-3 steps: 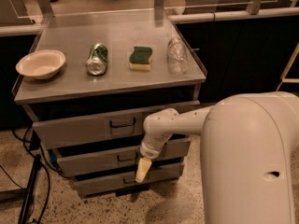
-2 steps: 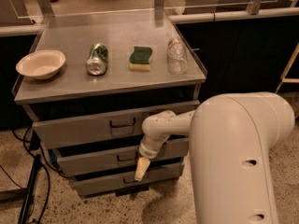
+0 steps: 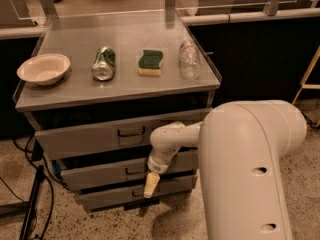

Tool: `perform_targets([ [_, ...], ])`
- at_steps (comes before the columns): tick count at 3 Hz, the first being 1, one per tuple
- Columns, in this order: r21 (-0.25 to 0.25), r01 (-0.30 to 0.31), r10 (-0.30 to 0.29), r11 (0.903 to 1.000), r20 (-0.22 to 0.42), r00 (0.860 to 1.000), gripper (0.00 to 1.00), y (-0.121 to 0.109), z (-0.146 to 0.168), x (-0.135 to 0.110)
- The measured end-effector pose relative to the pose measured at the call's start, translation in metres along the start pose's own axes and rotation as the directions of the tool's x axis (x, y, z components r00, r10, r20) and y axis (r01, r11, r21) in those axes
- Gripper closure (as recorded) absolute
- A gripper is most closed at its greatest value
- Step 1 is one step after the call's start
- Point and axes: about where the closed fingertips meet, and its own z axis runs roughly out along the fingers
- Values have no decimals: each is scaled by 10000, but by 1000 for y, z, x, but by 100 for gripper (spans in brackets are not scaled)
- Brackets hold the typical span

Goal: Open middle drawer

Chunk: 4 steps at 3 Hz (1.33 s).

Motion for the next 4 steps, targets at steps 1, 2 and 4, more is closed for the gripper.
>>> perform_targets([
  [1,-55,13,-13,10000,-7,10000,0,2,-2,0],
  [2,-429,-111,111,9990,-7,9999,0,21,-8,11],
  [4,-1492,-438,456,9878,86,9989,0,74,-26,45],
])
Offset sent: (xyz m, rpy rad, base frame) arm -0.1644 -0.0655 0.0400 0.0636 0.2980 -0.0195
